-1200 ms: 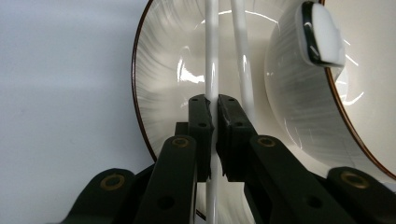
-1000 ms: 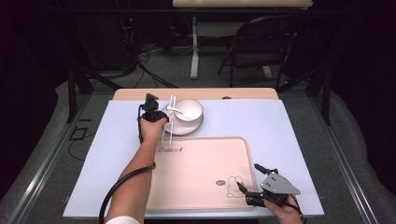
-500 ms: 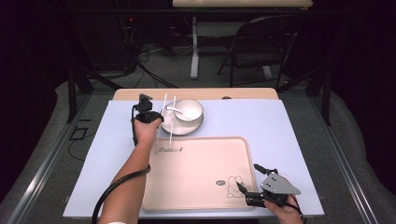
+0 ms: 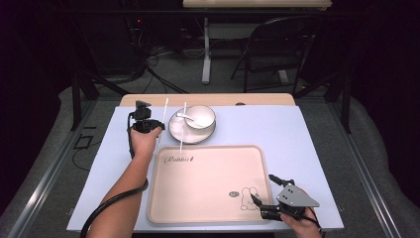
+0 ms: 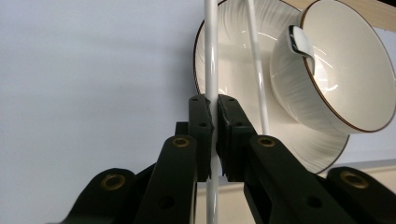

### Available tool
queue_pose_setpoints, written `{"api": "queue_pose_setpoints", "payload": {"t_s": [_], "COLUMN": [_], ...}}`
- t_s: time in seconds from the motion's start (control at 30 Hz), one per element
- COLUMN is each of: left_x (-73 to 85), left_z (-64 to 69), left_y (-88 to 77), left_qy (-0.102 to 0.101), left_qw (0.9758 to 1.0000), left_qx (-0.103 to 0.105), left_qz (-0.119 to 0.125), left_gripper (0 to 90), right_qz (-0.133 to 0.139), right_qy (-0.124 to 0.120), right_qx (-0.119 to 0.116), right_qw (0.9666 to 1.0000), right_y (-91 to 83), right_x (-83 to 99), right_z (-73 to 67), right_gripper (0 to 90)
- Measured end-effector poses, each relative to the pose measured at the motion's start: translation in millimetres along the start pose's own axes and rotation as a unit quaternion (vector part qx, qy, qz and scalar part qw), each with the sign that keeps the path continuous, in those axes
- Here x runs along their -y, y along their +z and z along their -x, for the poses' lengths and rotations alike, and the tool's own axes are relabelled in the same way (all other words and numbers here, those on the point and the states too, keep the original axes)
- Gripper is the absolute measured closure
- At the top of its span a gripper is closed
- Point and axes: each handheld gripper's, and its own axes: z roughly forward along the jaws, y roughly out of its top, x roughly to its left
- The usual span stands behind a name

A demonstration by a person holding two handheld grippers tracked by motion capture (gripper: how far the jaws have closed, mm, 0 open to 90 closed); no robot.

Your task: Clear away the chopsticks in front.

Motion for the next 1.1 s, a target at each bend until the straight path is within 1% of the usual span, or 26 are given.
{"api": "queue_pose_setpoints", "payload": {"t_s": [0.03,0.1,0.33,0.5,0.77,0.8,1.1], "left_x": [0.8,4.3,19.1,30.0,54.3,57.9,88.0], "left_z": [0.3,1.7,2.0,2.4,-0.5,-1.0,-8.2], "left_y": [-2.2,-9.5,-27.6,-38.9,-51.8,-52.9,-62.0], "left_qy": [0.003,0.017,0.031,0.040,0.036,0.034,0.030], "left_qw": [1.0000,0.9999,0.9995,0.9990,0.9977,0.9976,0.9965], "left_qx": [0.000,0.001,0.010,0.022,0.056,0.060,0.073], "left_qz": [0.000,0.000,0.000,0.001,0.010,0.014,0.028], "left_gripper": [85.0,85.0,85.0,85.0,85.0,84.9,85.0], "right_qz": [0.001,0.001,0.005,0.004,0.003,0.002,0.002], "right_qy": [0.000,-0.002,-0.001,-0.001,-0.001,-0.001,-0.002], "right_qx": [-0.001,-0.003,-0.005,-0.005,-0.003,-0.003,-0.003], "right_qw": [1.0000,1.0000,1.0000,1.0000,1.0000,1.0000,1.0000], "right_y": [-0.2,-0.4,-2.4,-2.7,-2.3,-2.4,-2.5], "right_x": [-0.1,-0.3,-0.6,-0.7,-0.5,-0.5,-0.3], "right_z": [-0.3,-1.0,-0.9,-0.7,-0.7,-0.6,-0.8], "right_gripper": [14.2,14.2,14.2,14.2,14.2,14.2,14.3]}}
